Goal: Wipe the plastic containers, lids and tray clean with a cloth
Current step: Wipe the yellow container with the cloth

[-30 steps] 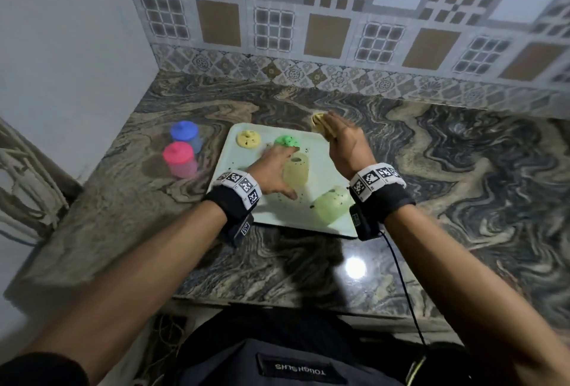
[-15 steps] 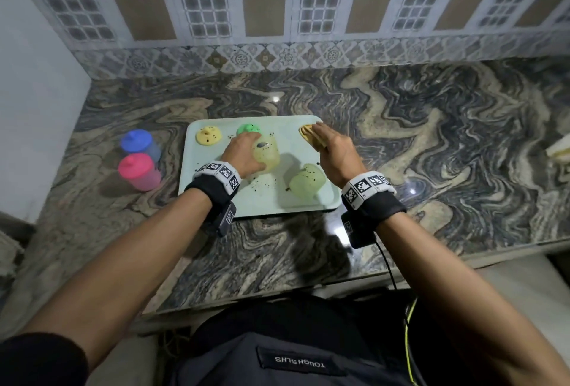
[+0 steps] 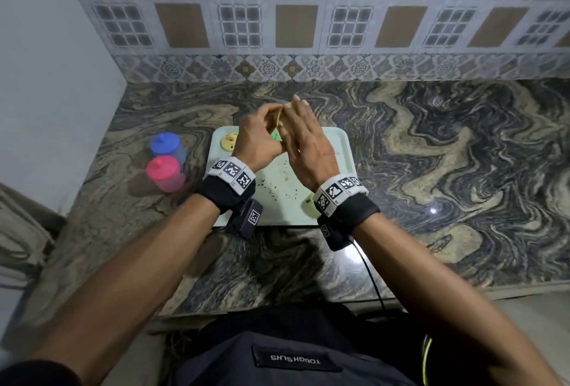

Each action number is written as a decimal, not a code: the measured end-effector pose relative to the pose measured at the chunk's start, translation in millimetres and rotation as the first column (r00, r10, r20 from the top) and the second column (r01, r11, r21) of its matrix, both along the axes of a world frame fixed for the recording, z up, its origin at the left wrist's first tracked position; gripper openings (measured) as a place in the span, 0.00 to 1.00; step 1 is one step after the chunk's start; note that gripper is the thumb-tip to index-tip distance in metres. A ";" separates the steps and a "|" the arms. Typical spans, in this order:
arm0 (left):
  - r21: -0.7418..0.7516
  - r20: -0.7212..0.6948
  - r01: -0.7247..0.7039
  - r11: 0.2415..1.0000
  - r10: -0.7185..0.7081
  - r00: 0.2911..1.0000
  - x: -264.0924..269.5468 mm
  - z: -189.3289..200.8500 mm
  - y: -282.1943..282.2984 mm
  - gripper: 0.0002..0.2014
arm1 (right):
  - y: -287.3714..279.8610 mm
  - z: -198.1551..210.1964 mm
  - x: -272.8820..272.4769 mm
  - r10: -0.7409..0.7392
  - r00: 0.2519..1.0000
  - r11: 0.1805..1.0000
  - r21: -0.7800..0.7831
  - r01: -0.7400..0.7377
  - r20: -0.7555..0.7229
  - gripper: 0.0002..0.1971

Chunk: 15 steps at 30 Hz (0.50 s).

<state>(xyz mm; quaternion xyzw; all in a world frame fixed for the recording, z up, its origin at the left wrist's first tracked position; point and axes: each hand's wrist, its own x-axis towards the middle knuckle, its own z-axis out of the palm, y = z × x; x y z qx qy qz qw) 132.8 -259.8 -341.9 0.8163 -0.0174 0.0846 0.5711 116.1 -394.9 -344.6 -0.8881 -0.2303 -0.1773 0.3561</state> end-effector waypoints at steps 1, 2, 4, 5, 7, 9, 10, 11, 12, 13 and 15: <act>-0.016 0.011 0.006 1.000 -0.006 1.000 0.6 1.8 1.4 0.31 | 2.1 -3.2 3.2 -0.009 1.000 1.000 -0.004 0.009 0.029 0.22; -0.022 0.023 0.012 1.000 -0.011 1.000 0.0 4.7 2.9 0.30 | 3.8 -3.9 5.9 -0.016 0.999 1.000 0.016 0.016 0.041 0.22; -0.036 0.075 0.027 0.999 -0.024 0.997 -1.5 10.5 3.7 0.30 | 4.9 -4.5 10.8 -0.009 0.998 0.997 0.075 0.004 0.063 0.22; -0.042 0.103 0.037 0.998 -0.033 0.994 -1.7 12.7 3.9 0.30 | 4.4 -5.5 13.4 -0.002 0.998 0.993 0.115 -0.006 0.066 0.22; -0.054 0.114 0.052 0.997 -0.046 0.992 0.2 15.6 4.5 0.32 | 4.3 -3.5 14.7 0.000 1.000 0.972 0.235 -0.001 0.006 0.22; -0.077 0.090 0.064 0.995 -0.057 0.994 3.1 16.4 6.8 0.36 | 4.8 2.5 14.0 -0.015 0.995 0.929 0.367 0.049 -0.094 0.21; -0.090 0.079 0.068 0.994 -0.061 0.995 3.8 16.6 7.8 0.37 | 4.8 6.9 14.8 -0.025 0.989 0.904 0.418 0.084 -0.144 0.21; -0.113 0.081 0.072 0.991 -0.063 0.995 5.0 15.5 8.7 0.37 | 3.7 10.2 18.1 -0.037 0.980 0.881 0.456 0.124 -0.195 0.21; -0.141 0.084 0.077 0.987 -0.066 0.994 5.7 15.1 8.9 0.37 | 2.3 15.3 21.3 -0.038 0.968 0.858 0.489 0.159 -0.248 0.21; -0.170 0.087 0.083 0.982 -0.069 0.994 6.6 14.8 8.9 0.37 | 1.0 19.6 25.5 -0.026 0.953 0.830 0.525 0.188 -0.301 0.22; -0.173 0.107 0.114 0.978 -0.097 0.989 7.9 17.0 7.9 0.38 | -0.9 27.5 29.2 0.006 0.940 0.820 0.540 0.190 -0.341 0.23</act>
